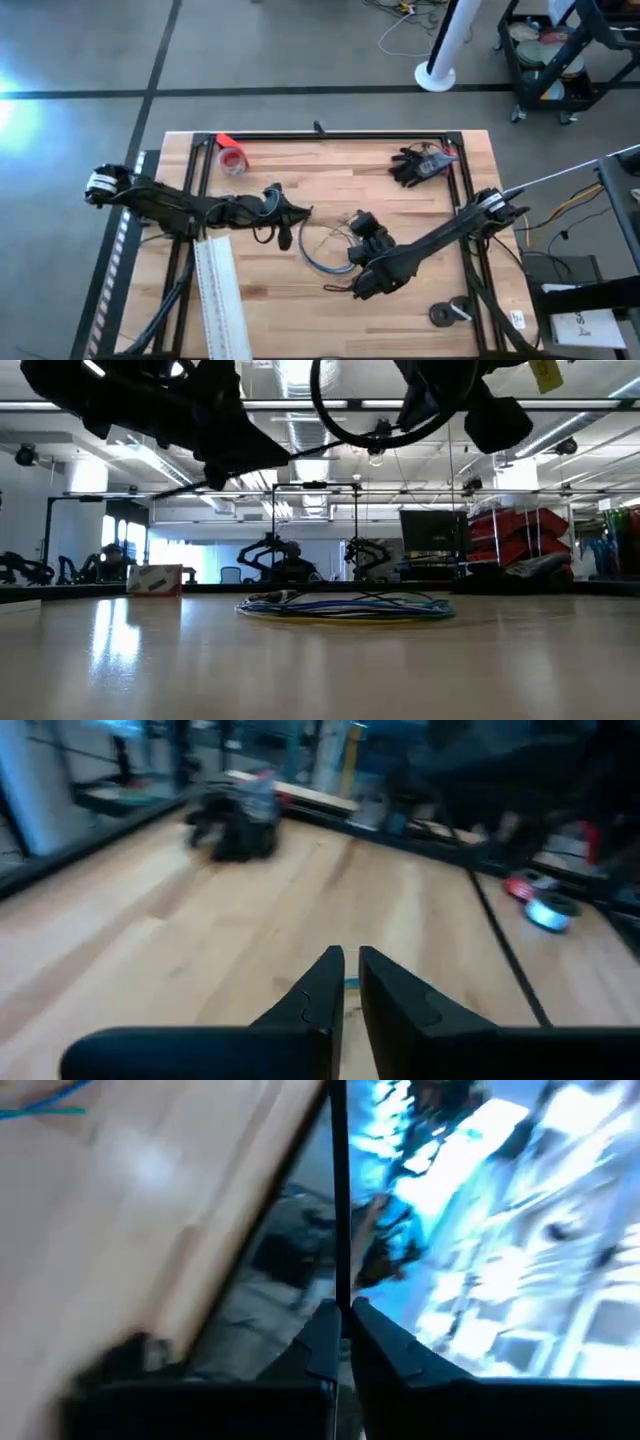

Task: Ziptie cables
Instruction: Put a zip tie on the cables

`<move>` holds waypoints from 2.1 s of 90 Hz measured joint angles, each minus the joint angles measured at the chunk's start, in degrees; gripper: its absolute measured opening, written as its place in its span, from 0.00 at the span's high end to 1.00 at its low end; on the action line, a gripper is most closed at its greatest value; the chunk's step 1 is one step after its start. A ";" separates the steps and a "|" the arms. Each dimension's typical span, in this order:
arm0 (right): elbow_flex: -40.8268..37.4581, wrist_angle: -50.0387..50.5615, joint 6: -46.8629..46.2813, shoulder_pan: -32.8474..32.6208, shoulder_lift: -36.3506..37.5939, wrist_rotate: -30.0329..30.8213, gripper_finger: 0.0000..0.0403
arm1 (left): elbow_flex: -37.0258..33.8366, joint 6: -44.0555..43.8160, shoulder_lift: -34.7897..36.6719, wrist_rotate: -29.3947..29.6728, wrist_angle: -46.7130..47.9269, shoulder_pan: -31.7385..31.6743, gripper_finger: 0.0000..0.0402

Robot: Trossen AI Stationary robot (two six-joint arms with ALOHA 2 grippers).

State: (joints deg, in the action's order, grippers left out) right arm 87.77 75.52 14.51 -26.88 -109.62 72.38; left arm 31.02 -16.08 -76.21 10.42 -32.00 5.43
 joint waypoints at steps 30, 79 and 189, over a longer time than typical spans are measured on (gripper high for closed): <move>-0.02 -19.72 25.18 0.00 -1.69 1.35 0.99 | 4.93 0.08 -8.64 -12.23 -5.44 -0.50 0.74; -0.04 -24.95 -2.11 0.30 -1.18 -17.74 1.00 | 4.54 3.98 -0.64 -17.70 15.52 -1.79 0.55; -8.86 -60.29 -45.69 35.61 -10.37 -75.01 0.68 | -11.65 1.40 32.77 -5.82 17.43 -1.36 0.70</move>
State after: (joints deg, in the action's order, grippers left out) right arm 78.90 15.23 -31.18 8.73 -119.99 -2.63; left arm 19.37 -14.68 -43.44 4.60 -14.57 4.08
